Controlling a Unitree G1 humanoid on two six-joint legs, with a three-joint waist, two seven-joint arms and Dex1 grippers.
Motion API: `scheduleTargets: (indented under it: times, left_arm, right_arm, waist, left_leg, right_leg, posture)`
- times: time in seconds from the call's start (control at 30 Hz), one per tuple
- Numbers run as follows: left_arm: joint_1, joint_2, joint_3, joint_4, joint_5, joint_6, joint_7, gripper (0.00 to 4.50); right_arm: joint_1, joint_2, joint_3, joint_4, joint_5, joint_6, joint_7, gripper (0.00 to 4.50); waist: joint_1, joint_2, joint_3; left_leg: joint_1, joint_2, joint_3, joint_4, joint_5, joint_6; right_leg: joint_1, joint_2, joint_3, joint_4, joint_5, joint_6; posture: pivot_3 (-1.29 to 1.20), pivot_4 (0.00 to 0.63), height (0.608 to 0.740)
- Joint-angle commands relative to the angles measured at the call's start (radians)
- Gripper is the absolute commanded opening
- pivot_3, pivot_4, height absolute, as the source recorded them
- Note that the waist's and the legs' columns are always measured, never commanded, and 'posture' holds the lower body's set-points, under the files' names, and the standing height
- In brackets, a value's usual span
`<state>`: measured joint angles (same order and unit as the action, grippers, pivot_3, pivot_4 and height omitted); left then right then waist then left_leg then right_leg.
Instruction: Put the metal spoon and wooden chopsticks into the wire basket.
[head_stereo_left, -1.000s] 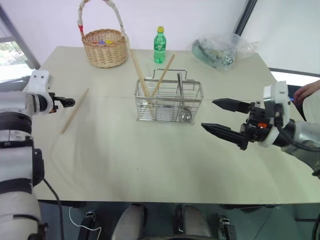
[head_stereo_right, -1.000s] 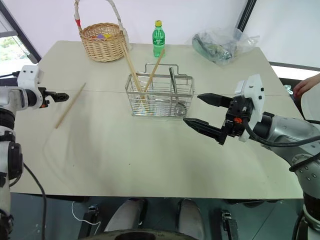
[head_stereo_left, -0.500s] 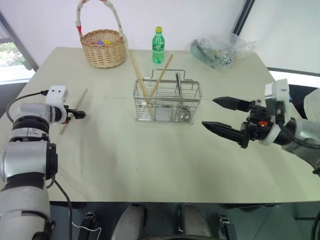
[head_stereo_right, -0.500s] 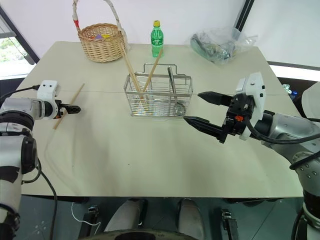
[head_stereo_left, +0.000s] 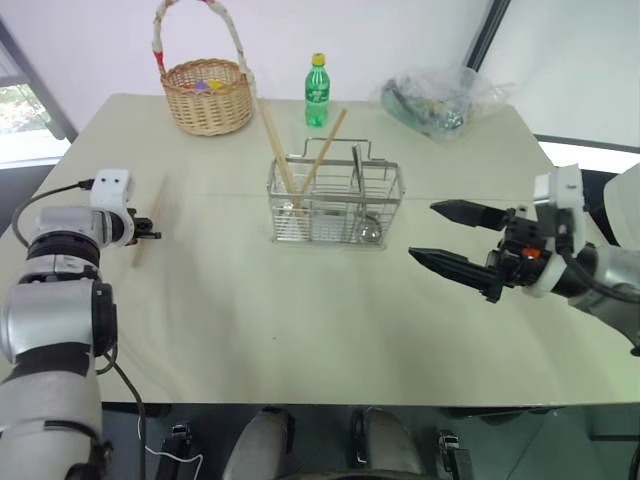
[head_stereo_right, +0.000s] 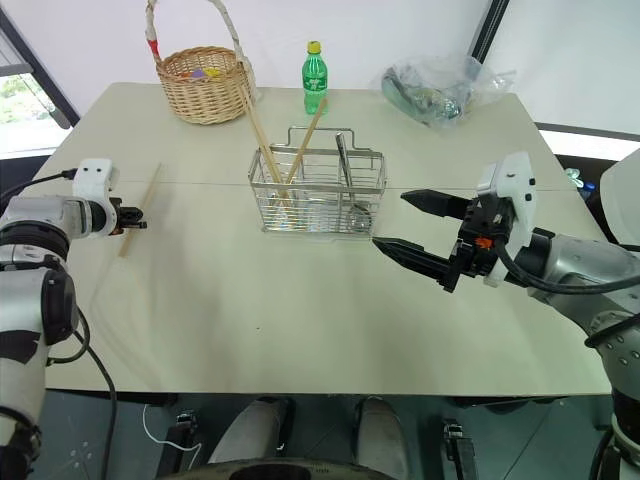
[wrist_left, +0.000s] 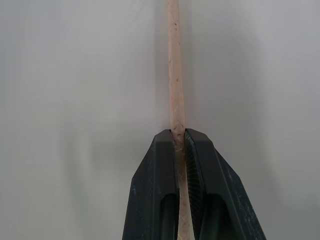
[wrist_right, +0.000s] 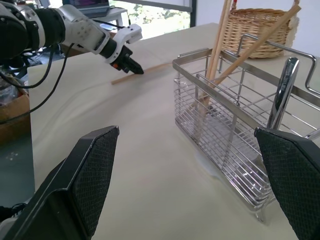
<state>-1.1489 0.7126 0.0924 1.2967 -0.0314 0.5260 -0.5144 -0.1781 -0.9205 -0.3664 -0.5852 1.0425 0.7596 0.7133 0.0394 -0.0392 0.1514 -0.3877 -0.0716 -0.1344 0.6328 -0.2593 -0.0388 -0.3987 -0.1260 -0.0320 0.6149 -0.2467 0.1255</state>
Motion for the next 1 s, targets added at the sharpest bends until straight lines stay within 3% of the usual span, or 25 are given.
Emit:
scheduleTargets:
  times: [0.03,0.2,0.33,0.53,0.7,1.0]
  left_arm:
    - [-0.092,-0.024,0.121,-0.086,-0.102,-0.137,0.027,0.03]
    - [-0.166,-0.146,0.337,-0.293,-0.329,-0.218,0.069,0.03]
    - [-0.168,-0.295,0.389,-0.552,-0.474,-0.150,0.079,0.03]
    - [-0.118,-0.453,0.329,-0.776,-0.556,-0.064,0.086,0.03]
    - [-0.005,-0.494,0.209,-0.907,-0.525,-0.039,0.045,0.03]
    - [0.188,-0.542,0.113,-1.066,-0.497,-0.047,0.074,0.03]
  right_arm:
    - [0.003,-0.020,-0.045,-0.020,0.003,-0.008,0.013,4.49]
    - [0.012,-0.029,-0.070,-0.018,0.016,0.001,0.013,4.49]
    - [0.021,-0.020,-0.068,-0.030,0.017,0.005,0.000,4.49]
    - [0.037,-0.014,-0.079,-0.045,0.023,0.008,-0.014,4.49]
    - [0.061,-0.019,-0.115,-0.056,0.034,0.009,-0.027,4.49]
    - [0.123,-0.014,-0.167,-0.088,0.051,0.007,-0.048,4.49]
  waist:
    - [0.003,-0.001,0.000]
    - [-0.001,-0.001,0.000]
    - [-0.003,0.000,-0.001]
    - [-0.006,0.001,-0.001]
    - [-0.005,0.003,-0.001]
    - [0.000,0.003,-0.002]
  left_leg:
    - [0.000,0.000,0.000,0.000,0.000,0.000]
    - [-0.002,-0.001,0.000,0.003,0.000,0.000]
    - [-0.002,-0.002,0.001,0.003,0.000,0.000]
    - [-0.001,-0.001,0.001,0.004,0.000,0.000]
    - [0.002,-0.001,0.001,0.005,0.000,0.000]
    - [0.001,-0.001,0.001,0.007,-0.001,0.001]
  right_leg:
    - [0.000,0.000,0.000,0.000,0.000,0.000]
    - [0.001,-0.003,-0.001,-0.001,0.001,0.001]
    - [0.001,-0.004,-0.001,-0.001,0.001,0.001]
    - [0.002,-0.002,-0.001,0.000,0.001,0.001]
    - [0.005,-0.002,-0.001,0.000,0.001,0.001]
    - [0.006,-0.001,0.000,-0.001,0.001,0.001]
  posture:
    - [0.00,0.150,0.674]
    - [0.00,0.150,0.674]
    - [0.00,0.150,0.674]
    - [0.00,0.150,0.674]
    - [0.00,0.150,0.674]
    - [0.00,0.150,0.674]
